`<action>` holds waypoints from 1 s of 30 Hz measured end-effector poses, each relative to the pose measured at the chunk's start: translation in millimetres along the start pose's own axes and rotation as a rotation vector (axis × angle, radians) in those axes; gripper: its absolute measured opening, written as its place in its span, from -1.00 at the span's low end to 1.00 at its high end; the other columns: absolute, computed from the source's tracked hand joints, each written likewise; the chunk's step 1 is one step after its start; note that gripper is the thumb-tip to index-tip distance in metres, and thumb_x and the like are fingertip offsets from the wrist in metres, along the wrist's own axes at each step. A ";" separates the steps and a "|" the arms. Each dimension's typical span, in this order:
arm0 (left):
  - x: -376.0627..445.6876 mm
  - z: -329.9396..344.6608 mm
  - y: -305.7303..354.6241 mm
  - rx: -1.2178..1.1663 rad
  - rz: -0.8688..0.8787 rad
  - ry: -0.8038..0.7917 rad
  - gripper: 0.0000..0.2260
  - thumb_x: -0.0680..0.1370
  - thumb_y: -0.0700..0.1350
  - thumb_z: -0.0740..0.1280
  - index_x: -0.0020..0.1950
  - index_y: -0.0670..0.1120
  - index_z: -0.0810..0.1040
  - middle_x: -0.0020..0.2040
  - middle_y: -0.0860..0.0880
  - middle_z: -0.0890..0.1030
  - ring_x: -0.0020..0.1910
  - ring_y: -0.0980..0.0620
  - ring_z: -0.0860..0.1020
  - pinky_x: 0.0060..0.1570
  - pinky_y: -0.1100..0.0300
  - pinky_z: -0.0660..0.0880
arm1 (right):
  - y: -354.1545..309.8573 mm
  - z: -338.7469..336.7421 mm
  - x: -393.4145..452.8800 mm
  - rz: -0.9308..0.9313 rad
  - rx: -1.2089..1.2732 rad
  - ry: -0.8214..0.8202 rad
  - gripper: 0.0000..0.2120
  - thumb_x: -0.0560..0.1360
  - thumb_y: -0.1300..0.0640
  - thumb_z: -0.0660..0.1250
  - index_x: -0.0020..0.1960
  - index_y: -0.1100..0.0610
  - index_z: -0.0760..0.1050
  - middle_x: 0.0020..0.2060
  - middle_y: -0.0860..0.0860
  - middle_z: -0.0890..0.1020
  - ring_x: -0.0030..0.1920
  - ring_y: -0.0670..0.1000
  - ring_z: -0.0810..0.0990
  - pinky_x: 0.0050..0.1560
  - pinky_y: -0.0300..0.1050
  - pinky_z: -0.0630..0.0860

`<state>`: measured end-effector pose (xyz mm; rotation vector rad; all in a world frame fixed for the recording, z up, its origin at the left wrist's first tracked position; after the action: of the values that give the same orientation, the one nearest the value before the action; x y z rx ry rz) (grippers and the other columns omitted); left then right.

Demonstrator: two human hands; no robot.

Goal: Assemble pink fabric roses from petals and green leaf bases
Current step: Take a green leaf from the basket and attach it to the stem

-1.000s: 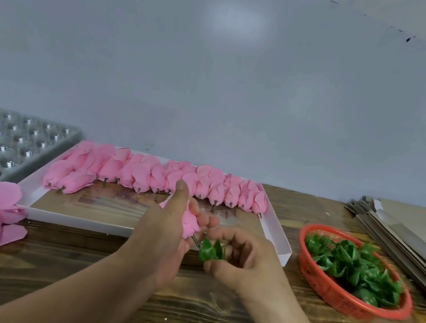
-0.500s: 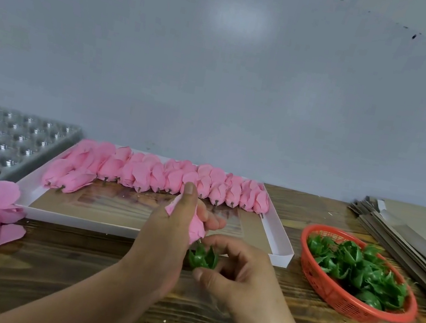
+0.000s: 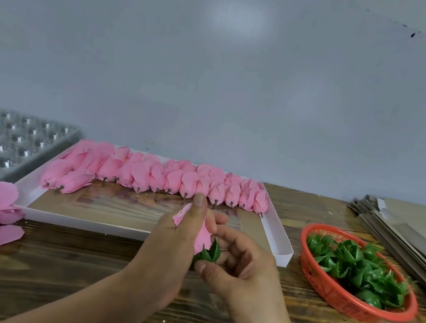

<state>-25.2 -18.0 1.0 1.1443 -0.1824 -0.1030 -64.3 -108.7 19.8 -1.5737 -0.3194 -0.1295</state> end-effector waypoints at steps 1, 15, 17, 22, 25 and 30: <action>0.6 -0.9 -0.5 -0.005 0.004 0.001 -0.60 0.32 0.28 0.23 -0.41 -0.04 0.50 -0.02 -0.07 0.68 -0.10 -0.18 0.66 -0.17 -0.06 0.62 | 0.6 -1.0 0.0 0.001 0.005 0.012 -0.58 0.33 0.57 0.35 -0.05 0.09 0.57 -0.47 -0.04 0.58 -0.53 -0.21 0.46 -0.49 -0.42 0.39; 4.3 -7.0 0.2 0.031 0.022 0.032 -0.58 0.28 0.36 0.20 -0.45 0.02 0.52 -0.14 0.00 0.69 -0.13 0.12 0.65 -0.13 0.14 0.50 | 28.6 -5.1 -2.0 0.259 0.485 0.213 -0.77 0.09 0.26 0.48 -0.25 0.27 0.60 -0.35 0.20 0.62 -0.39 0.04 0.60 -0.36 -0.21 0.59; 3.8 -6.7 -1.6 0.038 0.007 0.040 -0.57 0.25 0.38 0.20 -0.45 0.02 0.52 -0.12 0.01 0.70 -0.12 0.11 0.65 -0.14 0.12 0.49 | 30.0 -3.2 -3.2 0.308 0.510 0.206 -0.88 0.11 0.26 0.46 -0.35 0.23 0.61 -0.38 0.21 0.62 -0.41 0.06 0.61 -0.40 -0.20 0.59; 4.0 -7.4 -1.3 0.062 0.008 0.044 -0.57 0.26 0.37 0.21 -0.43 0.01 0.50 -0.09 0.01 0.70 -0.01 -0.01 0.63 -0.08 0.02 0.51 | 34.5 0.0 -5.3 0.367 0.404 0.207 -0.83 0.33 0.54 0.31 -0.25 0.32 0.56 -0.41 0.25 0.59 -0.48 0.08 0.59 -0.48 -0.20 0.56; 2.7 -5.9 4.6 0.170 0.067 0.036 -0.56 0.28 0.39 0.15 -0.41 0.03 0.50 -0.08 0.09 0.69 -0.05 0.06 0.62 -0.13 0.08 0.47 | 26.0 -5.7 -4.5 0.224 0.213 0.283 -0.82 0.34 0.57 0.30 -0.25 0.33 0.54 -0.47 0.16 0.57 -0.52 0.03 0.54 -0.50 -0.23 0.51; -1.0 -1.6 6.4 0.222 0.109 0.009 -0.56 0.30 0.39 0.13 -0.42 0.05 0.50 -0.10 0.13 0.68 -0.21 0.17 0.62 -0.32 0.21 0.53 | 16.1 -7.0 -4.5 0.104 0.120 0.330 -0.84 0.24 0.45 0.40 -0.34 0.21 0.59 -0.50 0.09 0.55 -0.47 0.01 0.50 -0.47 -0.23 0.50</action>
<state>-26.0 -13.8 6.1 1.3526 -0.2524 0.0192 -63.2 -116.2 3.4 -1.4185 0.0134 -0.2802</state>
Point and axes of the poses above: each hand's wrist, its own x-axis towards the middle knuckle, its own z-axis out of the palm, y = z × x, the point moved 6 cm from there along x, towards the middle knuckle
